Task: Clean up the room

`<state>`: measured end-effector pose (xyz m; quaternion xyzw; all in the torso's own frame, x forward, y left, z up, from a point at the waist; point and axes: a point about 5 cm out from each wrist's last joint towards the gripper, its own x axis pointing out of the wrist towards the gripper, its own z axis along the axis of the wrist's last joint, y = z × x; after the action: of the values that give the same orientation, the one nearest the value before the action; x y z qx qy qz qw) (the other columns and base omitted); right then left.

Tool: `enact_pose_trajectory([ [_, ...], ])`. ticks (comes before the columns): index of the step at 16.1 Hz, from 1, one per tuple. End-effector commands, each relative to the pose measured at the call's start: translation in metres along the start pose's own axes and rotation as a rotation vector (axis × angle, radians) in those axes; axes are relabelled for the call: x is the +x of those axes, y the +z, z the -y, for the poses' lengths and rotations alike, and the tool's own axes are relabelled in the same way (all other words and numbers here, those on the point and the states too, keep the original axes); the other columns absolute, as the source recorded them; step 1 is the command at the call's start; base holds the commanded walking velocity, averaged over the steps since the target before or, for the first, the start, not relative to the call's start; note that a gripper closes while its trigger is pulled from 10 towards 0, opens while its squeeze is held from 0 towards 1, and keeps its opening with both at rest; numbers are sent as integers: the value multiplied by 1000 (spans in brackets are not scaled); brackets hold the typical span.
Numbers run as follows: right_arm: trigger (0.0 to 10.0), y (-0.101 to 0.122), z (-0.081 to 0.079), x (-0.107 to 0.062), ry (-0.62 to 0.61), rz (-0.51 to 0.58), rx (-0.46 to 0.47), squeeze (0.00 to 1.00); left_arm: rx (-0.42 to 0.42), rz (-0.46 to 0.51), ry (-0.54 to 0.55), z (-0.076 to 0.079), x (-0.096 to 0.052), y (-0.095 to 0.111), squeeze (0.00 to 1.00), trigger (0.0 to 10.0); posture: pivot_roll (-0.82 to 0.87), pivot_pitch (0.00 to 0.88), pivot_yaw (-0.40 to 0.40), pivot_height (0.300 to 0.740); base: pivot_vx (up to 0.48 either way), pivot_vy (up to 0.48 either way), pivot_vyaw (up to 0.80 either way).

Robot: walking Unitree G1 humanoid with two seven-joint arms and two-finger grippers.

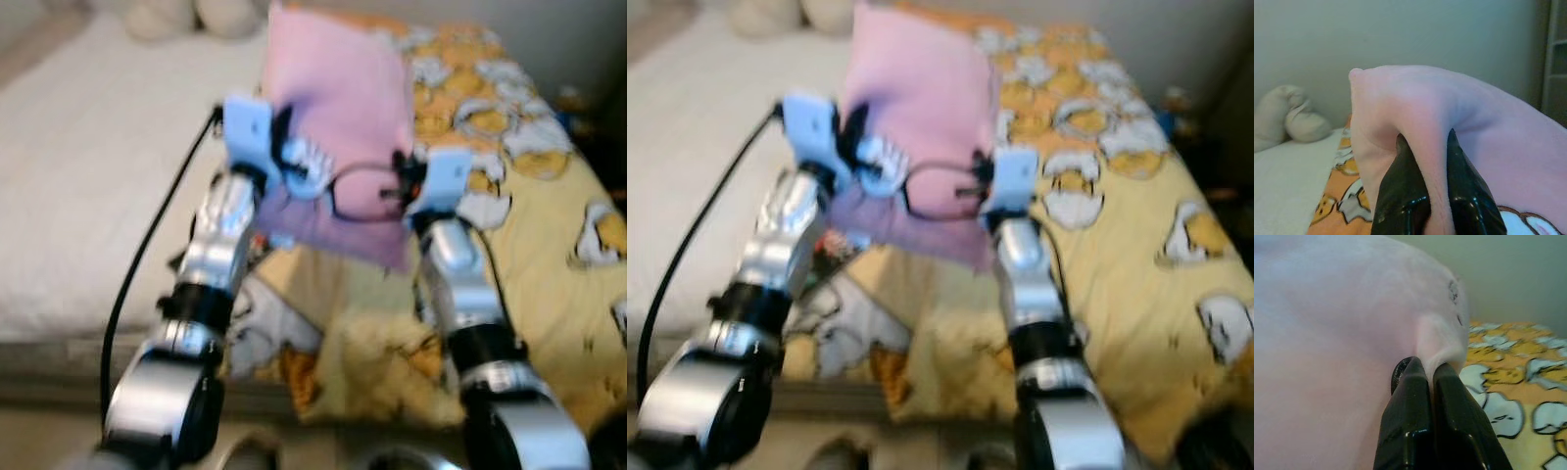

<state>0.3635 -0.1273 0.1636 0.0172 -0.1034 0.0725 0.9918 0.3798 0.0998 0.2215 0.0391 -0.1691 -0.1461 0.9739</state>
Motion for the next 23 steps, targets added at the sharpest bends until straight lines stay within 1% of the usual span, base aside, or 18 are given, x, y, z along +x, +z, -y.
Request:
enact_pose_trajectory([
  [1, 10000, 2, -1, 0, -18, 18, 8, 0, 26, 48, 94, -21, -1, 9, 0, 10000, -1, 0, 20, 740, 0, 480, 0],
  [4, 10000, -3, 2, -3, -12, -3, -15, 0, 34, 11, 99, -22, -2, 1, 0, 10000, 1, 0, 18, 740, 0, 480, 0],
  [5, 10000, -4, 4, -4, -14, -9, -14, 0, 24, -10, 115, -24, -3, -3, 0, 10000, -1, 0, 19, 740, 0, 480, 0],
  [6, 10000, -4, 5, -5, -21, -12, -10, 0, -5, -34, 131, -26, -5, -8, 0, 10000, -1, 0, 19, 740, 0, 480, 0],
  [8, 10000, -5, 6, -5, -28, -23, -10, 0, -36, -44, 149, -28, -7, -11, 0, 10000, -2, 0, 18, 740, 0, 480, 0],
  [11, 10000, -1, 3, 1, -11, -13, -16, 0, 0, -25, 134, -25, -4, -7, 0, 10000, 4, 0, 16, 740, 0, 480, 0],
  [14, 10000, 3, 4, 5, 3, -7, -23, 0, 27, -47, 141, -25, -2, -8, 0, 10000, 7, 0, 17, 740, 0, 480, 0],
  [19, 10000, 2, -3, 7, 21, -10, -13, 0, 41, -75, 138, -28, -2, -12, 0, 10000, 23, 0, 18, 740, 0, 480, 0],
  [23, 10000, 0, -5, 8, 36, -15, -13, 0, 49, -71, 144, -29, -1, -11, 0, 10000, 31, 0, 16, 740, 0, 480, 0],
])
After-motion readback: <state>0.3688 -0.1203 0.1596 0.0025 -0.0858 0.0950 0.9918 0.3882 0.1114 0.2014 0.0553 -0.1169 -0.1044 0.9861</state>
